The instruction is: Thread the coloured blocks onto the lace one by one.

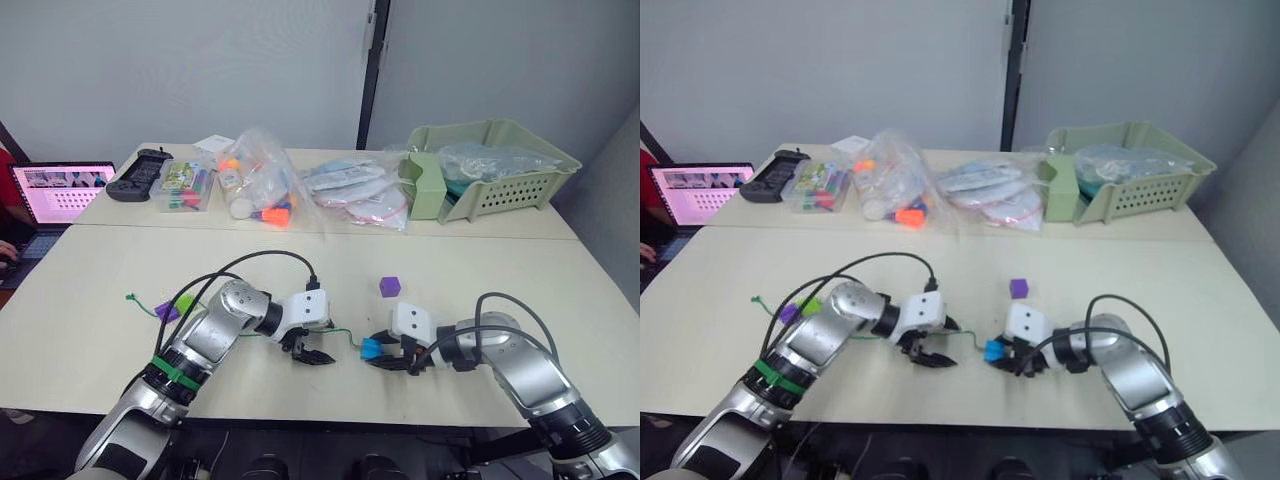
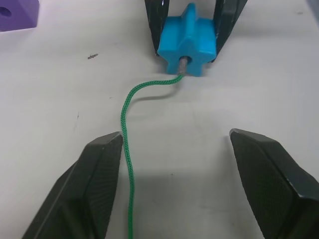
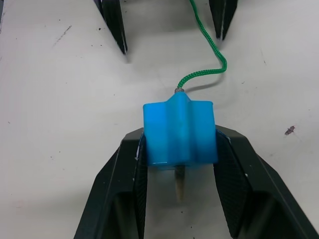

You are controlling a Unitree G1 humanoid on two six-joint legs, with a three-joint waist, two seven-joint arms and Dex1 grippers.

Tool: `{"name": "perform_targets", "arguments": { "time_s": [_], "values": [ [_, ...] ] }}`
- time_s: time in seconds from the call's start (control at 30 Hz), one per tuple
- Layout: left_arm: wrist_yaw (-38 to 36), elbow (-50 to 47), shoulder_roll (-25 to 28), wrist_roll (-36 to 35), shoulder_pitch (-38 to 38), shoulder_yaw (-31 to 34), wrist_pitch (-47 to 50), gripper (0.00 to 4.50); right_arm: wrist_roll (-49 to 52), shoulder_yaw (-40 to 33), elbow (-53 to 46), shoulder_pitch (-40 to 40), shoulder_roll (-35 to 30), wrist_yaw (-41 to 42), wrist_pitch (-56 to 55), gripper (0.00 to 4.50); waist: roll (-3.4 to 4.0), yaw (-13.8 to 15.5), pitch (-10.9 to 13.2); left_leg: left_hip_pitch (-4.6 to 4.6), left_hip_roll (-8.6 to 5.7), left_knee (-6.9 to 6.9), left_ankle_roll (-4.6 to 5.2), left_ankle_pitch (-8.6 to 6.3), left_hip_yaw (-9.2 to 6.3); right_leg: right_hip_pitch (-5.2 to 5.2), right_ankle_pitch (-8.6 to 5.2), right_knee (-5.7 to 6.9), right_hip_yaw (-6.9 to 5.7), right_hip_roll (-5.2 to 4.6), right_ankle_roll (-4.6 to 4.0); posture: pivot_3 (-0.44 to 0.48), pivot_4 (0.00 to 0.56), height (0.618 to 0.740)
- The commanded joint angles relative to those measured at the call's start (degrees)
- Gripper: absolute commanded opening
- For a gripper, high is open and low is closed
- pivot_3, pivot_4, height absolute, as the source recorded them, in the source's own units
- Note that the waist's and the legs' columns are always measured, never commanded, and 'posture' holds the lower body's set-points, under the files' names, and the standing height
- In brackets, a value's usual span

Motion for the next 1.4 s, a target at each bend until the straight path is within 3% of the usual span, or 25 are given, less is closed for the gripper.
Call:
{"name": "perform_targets", "arguments": {
  "time_s": [0.03, 0.27, 0.6, 0.87, 1.0, 1.23, 1.4],
  "values": [
    [-1.5, -2.2, 1.1, -2.0, -1.2, 1.5, -0.7, 3.54, 0.3, 1.8, 0.4, 1.1, 0.2, 0.4, 0.3, 1.35, 0.00, 0.0, 0.0, 0.00, 0.00, 0.00, 0.00, 0.00, -0.01, 0.00, 0.00, 0.00, 0.00, 0.00, 0.00, 0.000, 0.150, 0.740],
    [1.8, -0.5, -2.6, -2.7, -3.1, 2.2, -3.9, 3.54, 0.3, 1.9, 0.3, 1.3, 0.3, 0.2, 0.4, 1.35, -0.02, 0.1, 0.0, -0.01, -0.01, 0.01, 0.00, 0.00, 0.00, 0.01, 0.00, 0.00, 0.00, -0.01, 0.00, 0.000, 0.150, 0.740],
    [2.4, 9.6, -5.5, 5.6, -4.1, -4.7, -21.6, 3.54, 0.6, 1.9, -0.4, 1.6, 0.3, -0.2, 1.0, 1.35, -0.01, 0.0, 0.0, 0.00, -0.01, -0.01, 0.00, 0.00, 0.02, 0.01, 0.01, 0.00, 0.02, 0.01, -0.02, 0.000, 0.150, 0.740],
    [1.1, 12.2, -6.9, 5.4, -4.5, -4.5, -22.1, 3.54, 0.7, 1.6, -1.0, 2.2, 0.1, -0.6, 1.4, 1.35, 0.00, 0.0, 0.0, 0.01, -0.02, 0.00, 0.00, 0.00, 0.02, 0.03, 0.00, 0.00, 0.02, 0.00, -0.01, 0.000, 0.150, 0.740],
    [-0.8, 10.4, -6.4, 4.2, -4.0, -4.3, -20.2, 2.45, 0.7, 1.5, -1.3, 2.4, 0.1, -0.8, 1.5, 1.35, -0.01, 0.1, 0.0, -0.01, -0.02, 0.00, 0.00, 0.00, 0.02, 0.02, 0.00, 0.00, 0.02, 0.00, 0.00, 0.000, 0.150, 0.740],
    [-0.4, 9.5, -6.4, 4.6, -4.0, -4.1, -19.3, 0.13, 0.6, 1.5, -1.4, 2.5, 0.0, -0.8, 1.6, 1.35, -0.01, 0.1, 0.0, -0.01, -0.03, 0.00, 0.00, 0.00, 0.02, 0.02, 0.00, 0.00, 0.01, 0.00, 0.00, 0.000, 0.150, 0.740],
    [0.5, 9.2, -7.3, 5.0, -4.1, -4.5, -18.8, 0.00, 0.6, 1.6, -1.3, 2.3, 0.1, -0.7, 1.5, 1.35, -0.01, 0.1, 0.0, -0.01, -0.03, 0.00, 0.00, 0.00, 0.02, 0.02, 0.00, 0.00, 0.01, 0.00, 0.00, 0.000, 0.150, 0.740]
  ]
}}
